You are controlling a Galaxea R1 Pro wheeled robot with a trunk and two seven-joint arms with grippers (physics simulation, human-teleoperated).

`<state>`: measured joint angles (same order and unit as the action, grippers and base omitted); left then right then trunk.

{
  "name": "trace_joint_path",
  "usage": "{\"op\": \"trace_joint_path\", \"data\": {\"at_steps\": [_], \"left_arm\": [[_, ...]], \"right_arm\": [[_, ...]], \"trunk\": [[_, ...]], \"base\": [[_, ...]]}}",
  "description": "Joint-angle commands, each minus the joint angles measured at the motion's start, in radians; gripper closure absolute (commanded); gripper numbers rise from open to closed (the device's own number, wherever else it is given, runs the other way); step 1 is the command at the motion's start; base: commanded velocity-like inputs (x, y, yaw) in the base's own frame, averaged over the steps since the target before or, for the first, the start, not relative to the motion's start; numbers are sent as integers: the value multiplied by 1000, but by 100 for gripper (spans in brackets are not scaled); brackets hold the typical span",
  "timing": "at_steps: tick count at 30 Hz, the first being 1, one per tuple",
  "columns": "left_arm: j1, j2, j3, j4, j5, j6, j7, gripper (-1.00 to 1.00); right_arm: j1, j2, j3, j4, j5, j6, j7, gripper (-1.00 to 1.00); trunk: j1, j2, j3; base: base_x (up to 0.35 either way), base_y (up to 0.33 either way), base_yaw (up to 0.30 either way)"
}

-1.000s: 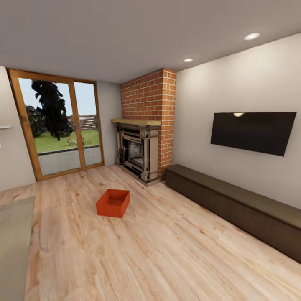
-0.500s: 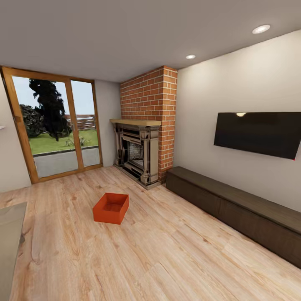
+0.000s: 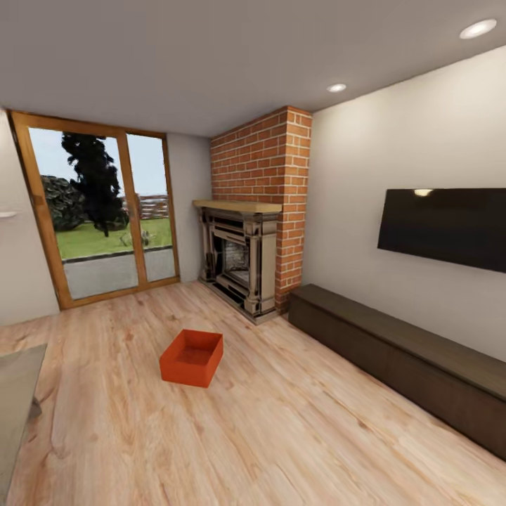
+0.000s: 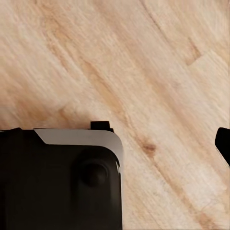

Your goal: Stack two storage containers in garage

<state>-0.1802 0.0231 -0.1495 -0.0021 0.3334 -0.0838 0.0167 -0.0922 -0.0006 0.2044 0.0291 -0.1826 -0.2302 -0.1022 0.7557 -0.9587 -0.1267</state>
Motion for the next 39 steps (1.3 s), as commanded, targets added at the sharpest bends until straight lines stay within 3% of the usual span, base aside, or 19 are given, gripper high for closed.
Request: {"op": "trace_joint_path", "data": {"at_steps": [1, 26, 39], "left_arm": [[-1, 0, -9, 1, 7, -3, 2, -100], [-1, -1, -9, 1, 7, -2, 2, -100], [-1, -1, -9, 1, 7, -2, 2, -100]], "right_arm": [[-1, 0, 9, 3, -9, -6, -1, -100], [-1, -4, 8, 3, -10, -7, 0, -100], [-1, -1, 12, 3, -2, -13, -1, -100]], "trunk": [[1, -1, -1], [1, -1, -1], [1, -1, -1]], "base": [[326, 76, 255], [326, 94, 264], [325, 96, 29]]}}
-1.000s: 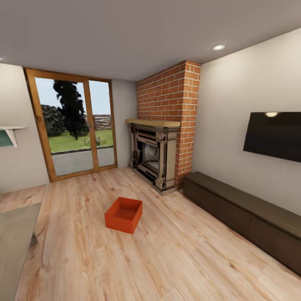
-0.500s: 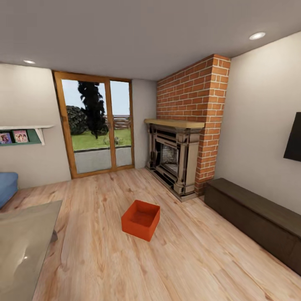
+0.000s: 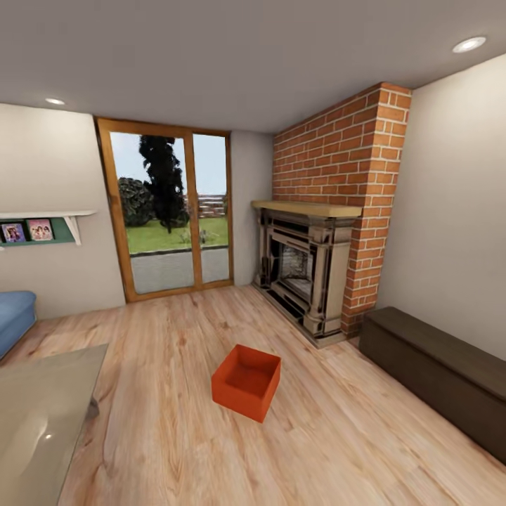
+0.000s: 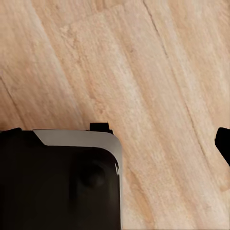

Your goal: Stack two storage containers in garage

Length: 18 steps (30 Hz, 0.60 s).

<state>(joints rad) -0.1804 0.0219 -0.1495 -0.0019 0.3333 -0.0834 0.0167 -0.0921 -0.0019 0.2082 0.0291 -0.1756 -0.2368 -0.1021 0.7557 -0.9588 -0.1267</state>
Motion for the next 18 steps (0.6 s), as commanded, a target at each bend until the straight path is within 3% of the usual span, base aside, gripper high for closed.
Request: {"op": "trace_joint_path", "data": {"at_steps": [1, 18], "left_arm": [[-1, 0, -9, 0, 7, -2, 2, -100], [-1, 0, -9, 0, 7, -1, 2, -100]], "right_arm": [[-1, 0, 9, 3, -9, -6, -1, -100], [-1, 0, 14, 3, -7, -4, 0, -100]], "trunk": [[1, -1, -1], [1, -1, -1]], "base": [[325, 96, 0], [326, 96, 0]]}}
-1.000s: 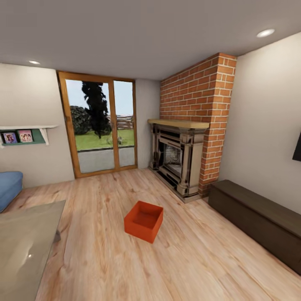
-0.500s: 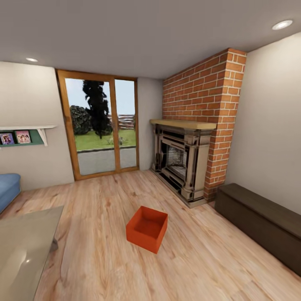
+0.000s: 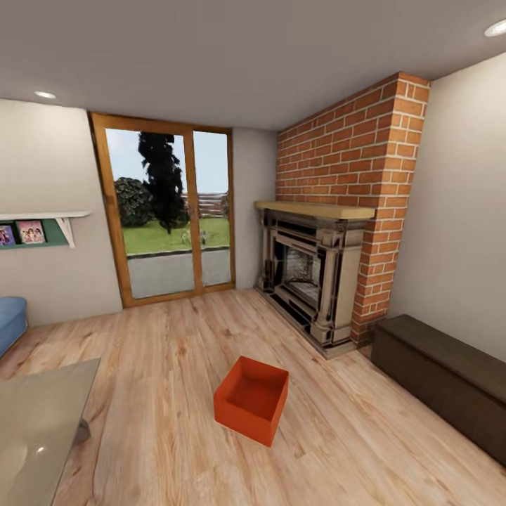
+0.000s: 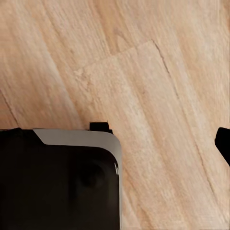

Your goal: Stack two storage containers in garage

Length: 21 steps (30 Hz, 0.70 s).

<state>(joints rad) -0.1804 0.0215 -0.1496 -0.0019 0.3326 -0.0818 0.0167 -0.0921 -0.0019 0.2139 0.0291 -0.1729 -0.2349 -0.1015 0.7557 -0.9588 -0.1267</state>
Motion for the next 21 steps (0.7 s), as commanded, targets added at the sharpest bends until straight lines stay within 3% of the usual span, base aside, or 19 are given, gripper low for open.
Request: {"op": "trace_joint_path", "data": {"at_steps": [1, 21], "left_arm": [[-1, 0, -8, 0, 7, -3, 2, -100], [-1, 1, -8, 0, 8, -2, 2, -100]], "right_arm": [[-1, 0, 9, 3, -10, -6, -1, -100], [-1, 0, 10, 3, -8, -9, 0, -100]], "trunk": [[1, -1, -1], [1, -1, -1]], "base": [[326, 96, 0], [326, 98, 0]]}}
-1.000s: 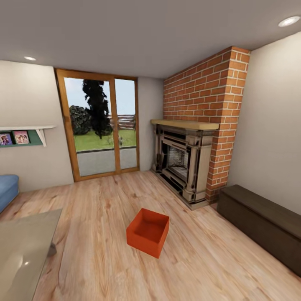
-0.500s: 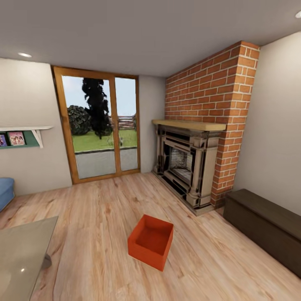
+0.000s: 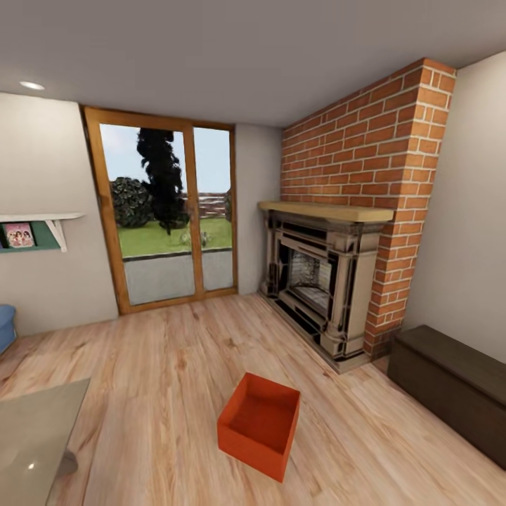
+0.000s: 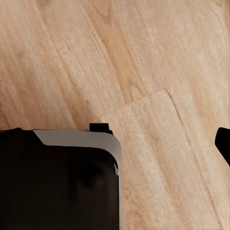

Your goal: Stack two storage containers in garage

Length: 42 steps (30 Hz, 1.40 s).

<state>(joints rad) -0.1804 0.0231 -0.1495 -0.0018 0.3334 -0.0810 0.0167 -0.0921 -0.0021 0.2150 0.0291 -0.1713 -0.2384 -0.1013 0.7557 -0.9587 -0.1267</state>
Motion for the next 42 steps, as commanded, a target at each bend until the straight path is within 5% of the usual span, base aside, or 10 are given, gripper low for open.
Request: {"op": "trace_joint_path", "data": {"at_steps": [1, 42], "left_arm": [[-1, 0, -9, 0, 7, -2, 2, -100], [-1, 0, -9, 0, 7, -5, 2, -100]], "right_arm": [[-1, 0, 7, 3, -11, -6, -1, -100], [-1, 0, 11, 3, -8, -2, 0, -100]], "trunk": [[1, -1, -1], [1, -1, -1]], "base": [[326, 117, 0], [318, 174, -156]]}}
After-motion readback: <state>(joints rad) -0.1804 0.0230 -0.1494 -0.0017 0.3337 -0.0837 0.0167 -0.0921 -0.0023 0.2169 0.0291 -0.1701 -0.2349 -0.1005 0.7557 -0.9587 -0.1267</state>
